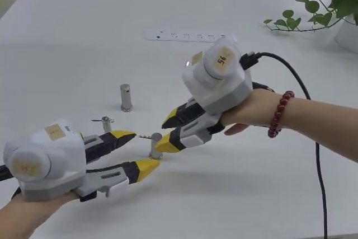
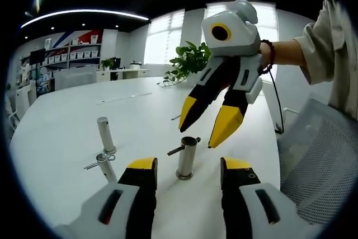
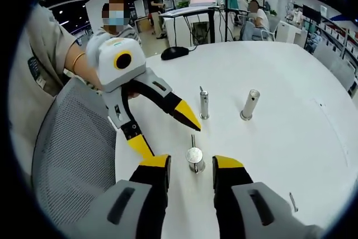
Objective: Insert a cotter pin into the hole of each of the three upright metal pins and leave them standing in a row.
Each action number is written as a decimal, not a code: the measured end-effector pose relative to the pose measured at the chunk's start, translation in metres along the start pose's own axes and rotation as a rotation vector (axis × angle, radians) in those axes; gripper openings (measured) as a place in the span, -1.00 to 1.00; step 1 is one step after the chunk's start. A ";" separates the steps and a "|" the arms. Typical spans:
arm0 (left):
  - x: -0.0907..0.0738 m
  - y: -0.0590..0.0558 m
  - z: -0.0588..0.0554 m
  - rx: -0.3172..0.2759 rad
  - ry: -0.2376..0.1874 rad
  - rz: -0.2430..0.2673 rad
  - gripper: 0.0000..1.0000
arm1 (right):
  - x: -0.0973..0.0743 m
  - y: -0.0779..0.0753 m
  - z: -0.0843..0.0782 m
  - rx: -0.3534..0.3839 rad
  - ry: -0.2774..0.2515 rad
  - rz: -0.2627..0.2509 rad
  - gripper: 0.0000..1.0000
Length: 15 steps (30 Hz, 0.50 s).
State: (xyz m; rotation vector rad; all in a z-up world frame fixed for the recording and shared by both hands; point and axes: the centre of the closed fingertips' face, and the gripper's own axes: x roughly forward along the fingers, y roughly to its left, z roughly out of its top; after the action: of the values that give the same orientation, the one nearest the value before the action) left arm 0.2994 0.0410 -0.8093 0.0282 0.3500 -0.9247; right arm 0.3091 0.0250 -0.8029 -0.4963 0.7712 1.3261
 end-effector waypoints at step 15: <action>-0.027 -0.006 0.011 -0.005 -0.035 0.001 0.05 | 0.011 0.000 -0.005 -0.004 -0.060 -0.016 -0.39</action>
State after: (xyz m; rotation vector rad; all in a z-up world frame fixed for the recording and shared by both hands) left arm 0.2835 0.0562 -0.7896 0.0075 0.3200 -0.9219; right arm 0.3090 0.0283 -0.8141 -0.4631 0.7134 1.3222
